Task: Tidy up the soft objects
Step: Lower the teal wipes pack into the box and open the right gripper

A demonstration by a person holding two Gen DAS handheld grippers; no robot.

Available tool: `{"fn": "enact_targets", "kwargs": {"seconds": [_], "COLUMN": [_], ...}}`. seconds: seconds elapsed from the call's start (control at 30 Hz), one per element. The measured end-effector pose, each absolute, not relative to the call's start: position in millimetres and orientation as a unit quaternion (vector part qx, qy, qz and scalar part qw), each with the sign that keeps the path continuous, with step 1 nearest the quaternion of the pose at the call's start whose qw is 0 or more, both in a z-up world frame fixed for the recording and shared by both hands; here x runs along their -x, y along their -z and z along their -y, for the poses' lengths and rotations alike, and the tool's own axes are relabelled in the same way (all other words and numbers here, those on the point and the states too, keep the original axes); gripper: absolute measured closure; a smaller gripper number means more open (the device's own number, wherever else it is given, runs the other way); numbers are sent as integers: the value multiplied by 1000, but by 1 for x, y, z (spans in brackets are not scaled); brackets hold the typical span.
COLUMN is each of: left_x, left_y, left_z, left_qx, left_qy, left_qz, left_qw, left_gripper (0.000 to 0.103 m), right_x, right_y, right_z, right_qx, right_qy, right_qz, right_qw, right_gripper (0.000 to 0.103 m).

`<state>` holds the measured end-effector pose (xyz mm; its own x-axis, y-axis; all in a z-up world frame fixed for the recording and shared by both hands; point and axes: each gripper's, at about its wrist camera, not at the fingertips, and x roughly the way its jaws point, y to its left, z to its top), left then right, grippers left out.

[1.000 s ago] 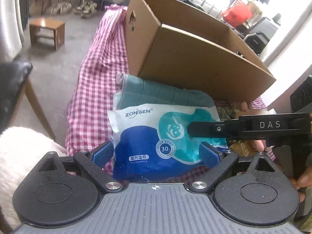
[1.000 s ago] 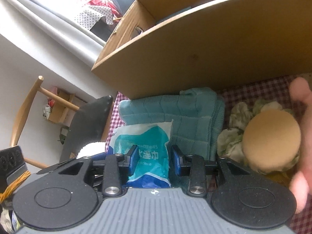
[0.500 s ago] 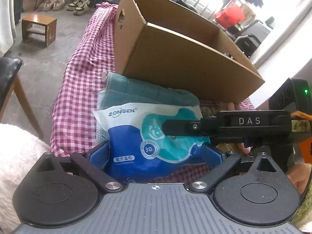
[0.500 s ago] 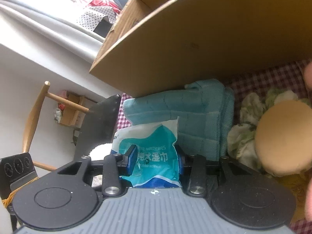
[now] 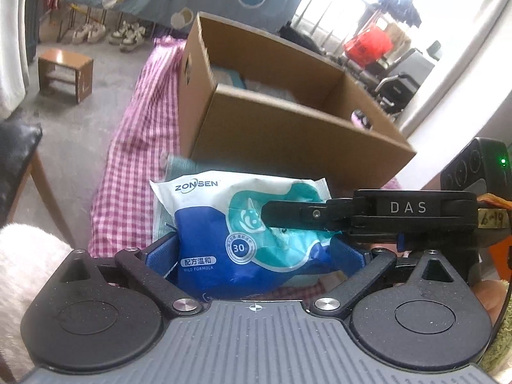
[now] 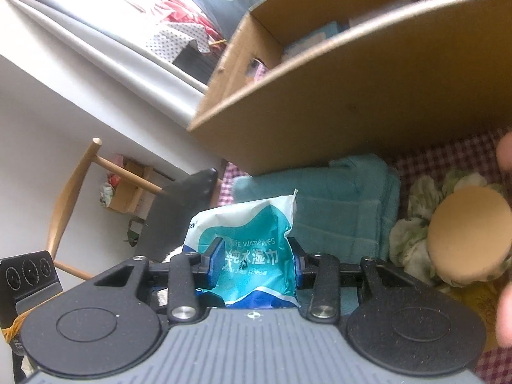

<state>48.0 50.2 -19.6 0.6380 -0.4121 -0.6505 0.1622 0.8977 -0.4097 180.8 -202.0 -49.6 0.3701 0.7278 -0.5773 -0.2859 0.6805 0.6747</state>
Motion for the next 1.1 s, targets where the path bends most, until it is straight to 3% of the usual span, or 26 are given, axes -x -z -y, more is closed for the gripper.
{"fn": "enact_targets", "kwargs": {"seconds": [0.33, 0.57, 0.8, 1.1], "left_x": [-59, -123, -200, -242], "left_y": [-63, -89, -62, -20], "left_z": [-43, -27, -14, -1], "left_qx": [106, 93, 108, 86], "left_qy": [179, 208, 212, 229], "left_qz": [-292, -289, -394, -504], "left_qw": [934, 930, 888, 828], "left_gripper": [4, 4, 5, 5], "right_x": [-182, -234, -316, -376], "right_y": [-41, -85, -62, -11], "right_z": [208, 224, 236, 246], "right_qx": [-220, -204, -209, -204], "right_qy": [-362, -351, -331, -318], "right_qz": [-349, -321, -410, -527], "right_qw": [836, 856, 824, 761], "right_gripper": [59, 59, 59, 59]}}
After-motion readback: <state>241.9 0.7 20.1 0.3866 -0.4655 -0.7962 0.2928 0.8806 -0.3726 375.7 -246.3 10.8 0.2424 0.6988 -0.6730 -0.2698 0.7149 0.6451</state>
